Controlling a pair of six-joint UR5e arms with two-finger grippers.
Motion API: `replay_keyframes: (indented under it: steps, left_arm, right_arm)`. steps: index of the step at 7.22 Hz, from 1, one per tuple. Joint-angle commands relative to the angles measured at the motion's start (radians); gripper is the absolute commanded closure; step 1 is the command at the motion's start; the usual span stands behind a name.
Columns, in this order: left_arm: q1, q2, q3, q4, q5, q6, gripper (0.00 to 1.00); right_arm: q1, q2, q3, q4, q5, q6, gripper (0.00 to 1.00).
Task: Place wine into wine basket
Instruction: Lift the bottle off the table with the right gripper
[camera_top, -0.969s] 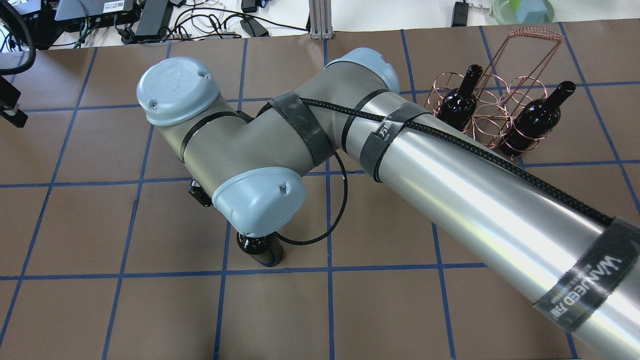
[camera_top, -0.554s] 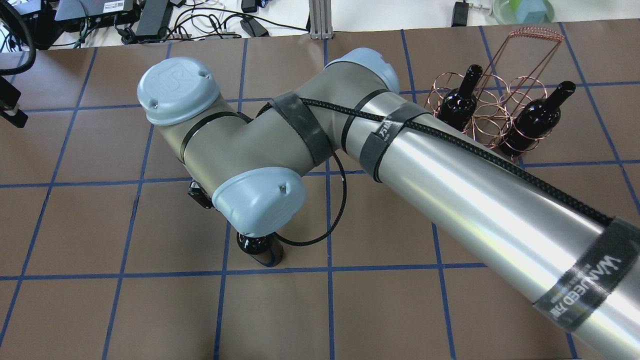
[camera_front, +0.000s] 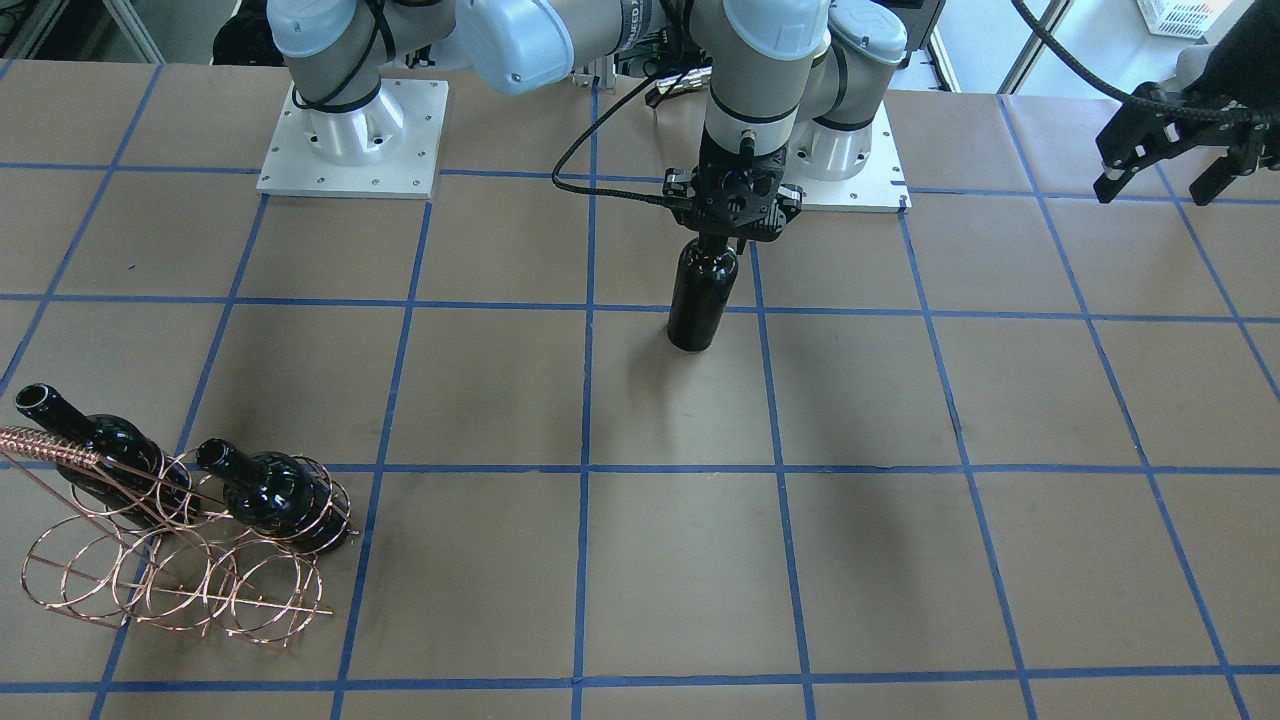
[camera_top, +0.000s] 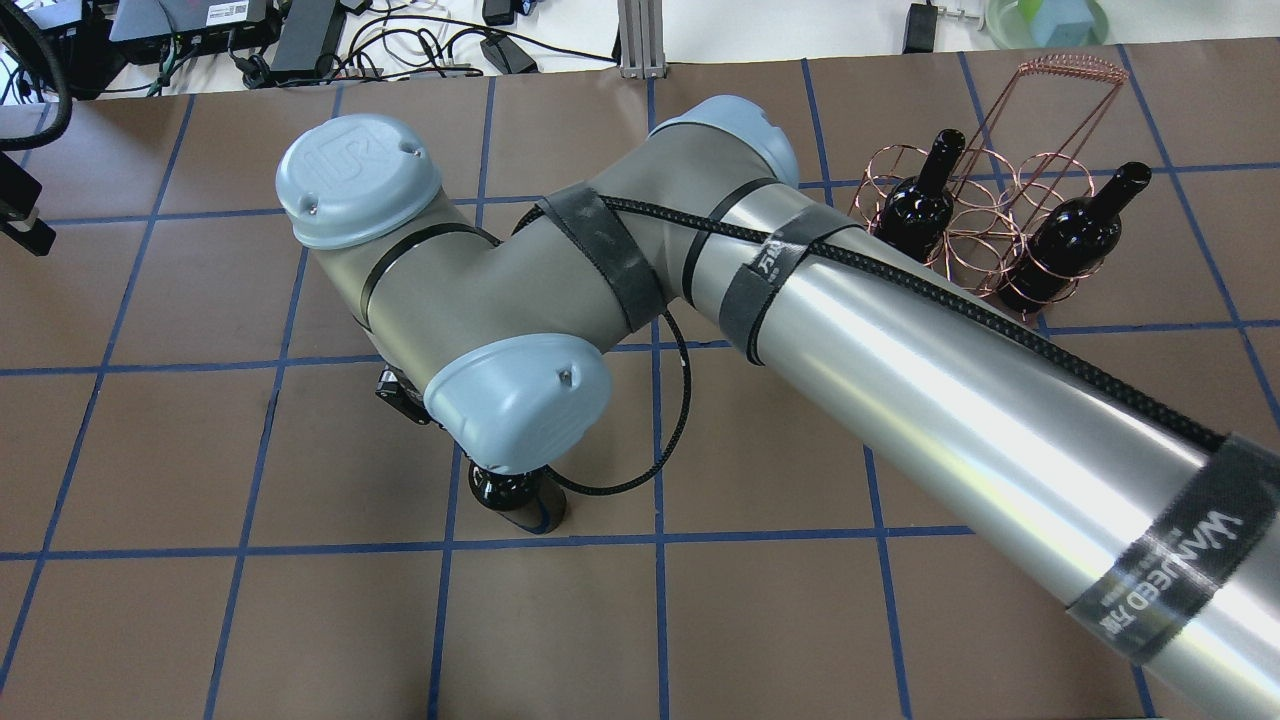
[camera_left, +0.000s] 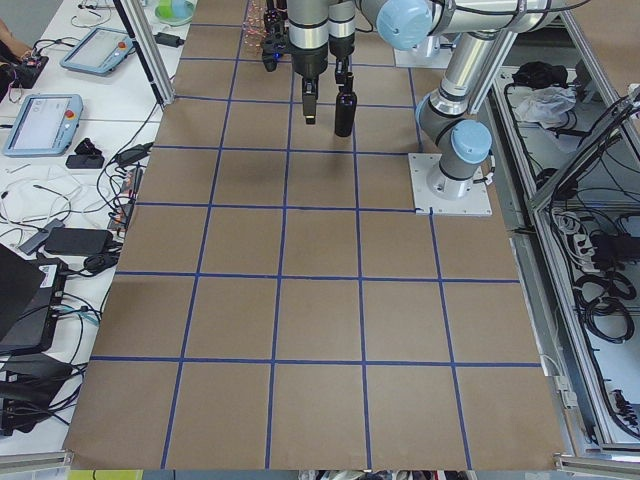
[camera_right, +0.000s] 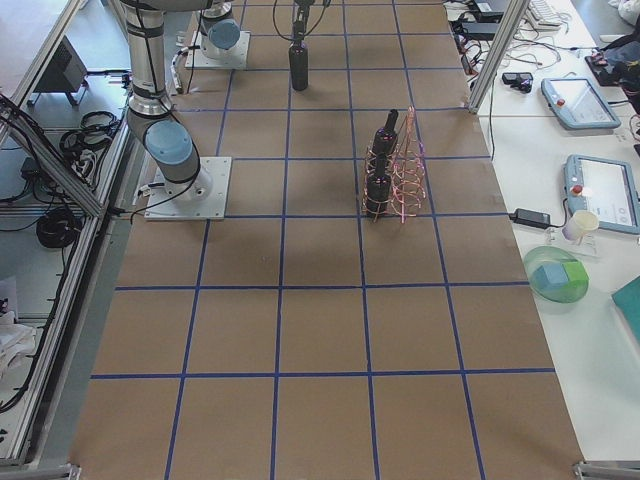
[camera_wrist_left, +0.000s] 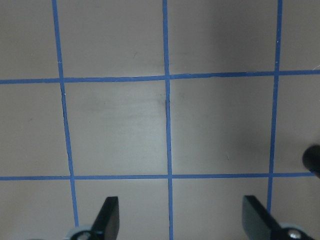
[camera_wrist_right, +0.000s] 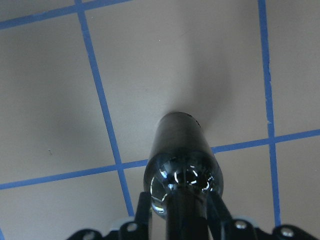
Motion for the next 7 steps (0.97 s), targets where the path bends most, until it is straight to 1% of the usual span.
replay_keyframes:
  steps: [1,2,3,5,6,7]
  left_arm:
    - [0.000,0.000,0.000,0.000,0.000,0.000,0.12]
    - [0.000,0.000,0.000,0.000,0.000,0.000,0.12]
    - [0.000,0.000,0.000,0.000,0.000,0.000,0.12]
    - [0.000,0.000,0.000,0.000,0.000,0.000,0.12]
    - [0.000,0.000,0.000,0.000,0.000,0.000,0.12]
    - [0.000,0.000,0.000,0.000,0.000,0.000,0.12]
  right_arm:
    - [0.000,0.001,0.000,0.006,0.013,-0.001,0.47]
    - [0.000,0.001,0.000,0.006,0.013,-0.001,0.32]
    - [0.000,0.001,0.000,0.006,0.013,-0.001,0.24]
    - [0.000,0.001,0.002,0.011,0.013,-0.001,0.24]
    - [0.000,0.001,0.012,0.011,0.011,-0.001,0.26]
    - [0.000,0.001,0.022,0.011,0.013,-0.001,0.39]
